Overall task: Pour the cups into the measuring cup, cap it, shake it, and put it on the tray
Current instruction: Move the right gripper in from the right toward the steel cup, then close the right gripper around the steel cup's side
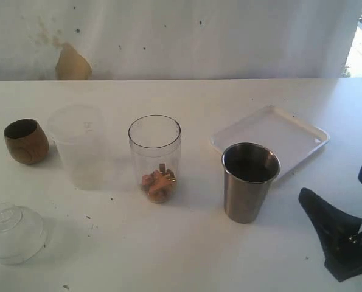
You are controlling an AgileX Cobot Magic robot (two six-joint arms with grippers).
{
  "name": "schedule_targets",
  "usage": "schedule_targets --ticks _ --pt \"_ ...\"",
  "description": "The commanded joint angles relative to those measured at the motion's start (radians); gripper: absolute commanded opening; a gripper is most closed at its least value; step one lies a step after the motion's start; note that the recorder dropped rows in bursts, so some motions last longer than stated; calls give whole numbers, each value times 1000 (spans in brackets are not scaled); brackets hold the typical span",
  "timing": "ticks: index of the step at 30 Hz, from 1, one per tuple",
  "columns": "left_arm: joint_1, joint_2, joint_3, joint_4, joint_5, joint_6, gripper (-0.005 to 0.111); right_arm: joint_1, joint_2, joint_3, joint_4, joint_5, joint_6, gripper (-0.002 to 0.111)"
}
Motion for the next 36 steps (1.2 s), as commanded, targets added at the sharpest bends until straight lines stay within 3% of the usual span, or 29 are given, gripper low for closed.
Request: schedule_targets --ticks 1,5,15,30,36 --pt "1 -5 6 -8 -10 -2 1 2 68 5 -79 -105 6 87" --pt "1 -5 6 -8 -10 -2 1 2 108 5 -80 -56 34 105" --pt "1 -5 6 -8 -10 -2 1 2 290 5 -74 -238 -128 105" --pt "1 -5 6 -8 -10 -2 1 2 934 -83 51 -665 -421 105" --pt "1 -5 6 -8 -10 -2 1 2 1177 -218 40 -675 -433 105"
